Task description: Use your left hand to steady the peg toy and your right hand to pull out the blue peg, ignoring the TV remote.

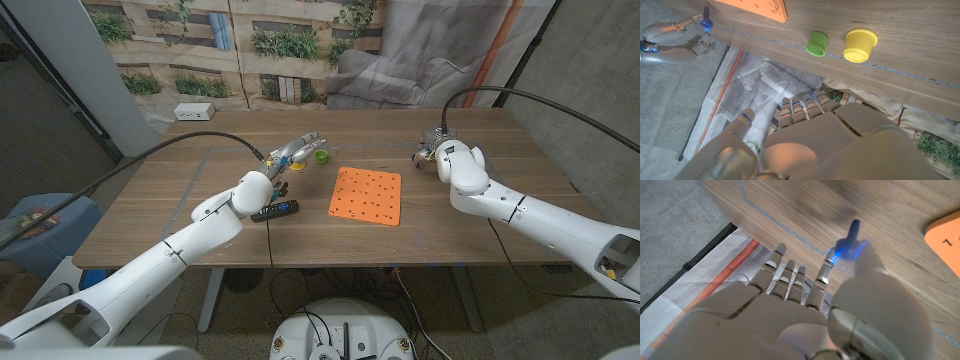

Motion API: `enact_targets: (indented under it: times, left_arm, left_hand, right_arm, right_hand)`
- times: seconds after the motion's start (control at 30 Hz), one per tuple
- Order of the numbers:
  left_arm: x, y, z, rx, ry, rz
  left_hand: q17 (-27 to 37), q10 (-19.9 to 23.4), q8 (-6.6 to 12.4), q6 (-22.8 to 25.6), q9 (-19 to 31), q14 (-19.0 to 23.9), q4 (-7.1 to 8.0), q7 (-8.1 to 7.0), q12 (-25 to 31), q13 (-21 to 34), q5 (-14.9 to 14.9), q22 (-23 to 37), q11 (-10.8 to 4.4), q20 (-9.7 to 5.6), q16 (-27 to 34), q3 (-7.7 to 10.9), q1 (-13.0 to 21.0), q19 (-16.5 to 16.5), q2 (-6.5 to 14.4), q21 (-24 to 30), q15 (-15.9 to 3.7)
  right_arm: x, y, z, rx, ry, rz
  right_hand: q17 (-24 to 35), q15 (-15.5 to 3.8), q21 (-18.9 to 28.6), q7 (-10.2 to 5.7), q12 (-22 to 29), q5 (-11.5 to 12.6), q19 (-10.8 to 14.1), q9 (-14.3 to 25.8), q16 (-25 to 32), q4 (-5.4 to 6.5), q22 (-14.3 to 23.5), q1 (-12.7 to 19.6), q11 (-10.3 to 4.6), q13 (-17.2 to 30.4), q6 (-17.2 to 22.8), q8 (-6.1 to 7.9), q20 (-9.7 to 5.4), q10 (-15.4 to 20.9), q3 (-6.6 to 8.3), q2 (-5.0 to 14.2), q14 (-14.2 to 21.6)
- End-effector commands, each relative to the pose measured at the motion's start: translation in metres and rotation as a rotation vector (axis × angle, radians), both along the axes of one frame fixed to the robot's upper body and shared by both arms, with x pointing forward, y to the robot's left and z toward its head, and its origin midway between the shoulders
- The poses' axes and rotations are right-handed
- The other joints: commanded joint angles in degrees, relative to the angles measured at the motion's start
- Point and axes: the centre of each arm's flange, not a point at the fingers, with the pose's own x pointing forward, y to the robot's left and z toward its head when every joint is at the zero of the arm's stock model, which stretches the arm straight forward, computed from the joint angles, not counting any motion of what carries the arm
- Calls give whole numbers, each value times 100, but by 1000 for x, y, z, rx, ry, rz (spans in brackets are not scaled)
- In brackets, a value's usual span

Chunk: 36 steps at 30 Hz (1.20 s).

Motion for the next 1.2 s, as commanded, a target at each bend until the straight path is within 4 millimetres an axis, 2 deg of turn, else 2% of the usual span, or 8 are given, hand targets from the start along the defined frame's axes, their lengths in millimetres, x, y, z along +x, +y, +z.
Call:
enact_targets:
  times: [0.03, 0.4, 0.73, 0.93, 1.2]
  left_arm:
    - [0, 10, -2, -77, -3, 12]
    - [4, 10, 3, -88, -2, 10]
    - [11, 15, 0, -187, 22, -8]
    - [15, 21, -1, -259, 27, -12]
    - [19, 25, -2, -284, 29, -8]
  left_hand:
    - [4, 66, 50, 69, 9, 43, -51, 10, 41, 9, 7, 11, 11, -730, -7, 6, 60, 26, 387, 9, -285]
    - [5, 68, 39, 71, 8, 52, -82, 2, 35, 9, 6, 11, 4, -727, -11, 18, 67, 34, 388, 2, -290]
    - [6, 74, 35, 81, 9, 54, -105, 8, 31, 9, 5, 11, 1, -724, -14, 27, 68, 38, 387, -4, -290]
    - [7, 75, 30, 80, 9, 53, -118, 6, 28, 9, 4, 12, 11, -720, -17, 32, 68, 47, 387, -4, -285]
    - [7, 88, 29, 90, 9, 67, -135, 17, 30, 9, 3, 12, 22, -703, -14, 38, 69, 65, 387, -2, -259]
  right_arm:
    - [13, 7, -8, -51, 42, -13]
    - [22, 13, -10, -50, 59, 4]
    - [29, 15, -13, -11, 66, 29]
    - [32, 12, -15, 28, 70, 34]
    - [33, 8, -14, 47, 88, 36]
  right_hand:
    - [12, -4, 27, -99, -18, -22, 38, 94, 0, -15, 9, -17, 17, 1, 36, 19, -42, 31, -18, -1, 18]
    - [16, 9, 26, -99, -25, -32, 51, 109, 0, -15, 10, -32, 17, 3, -6, 12, -63, 26, -34, -15, 27]
    - [20, 16, 24, -93, -33, -42, 58, 120, -1, -11, 11, -57, 34, 5, -61, -2, -56, 15, -53, -37, 34]
    - [28, 42, 18, -78, -53, -59, 60, 133, -6, -5, 12, -100, 75, 8, -281, -78, -42, -27, -86, -76, 35]
    - [28, 120, 0, -72, -97, -104, 29, 140, -54, -27, 13, -149, 132, 15, -651, -210, 28, -145, -164, -234, -29]
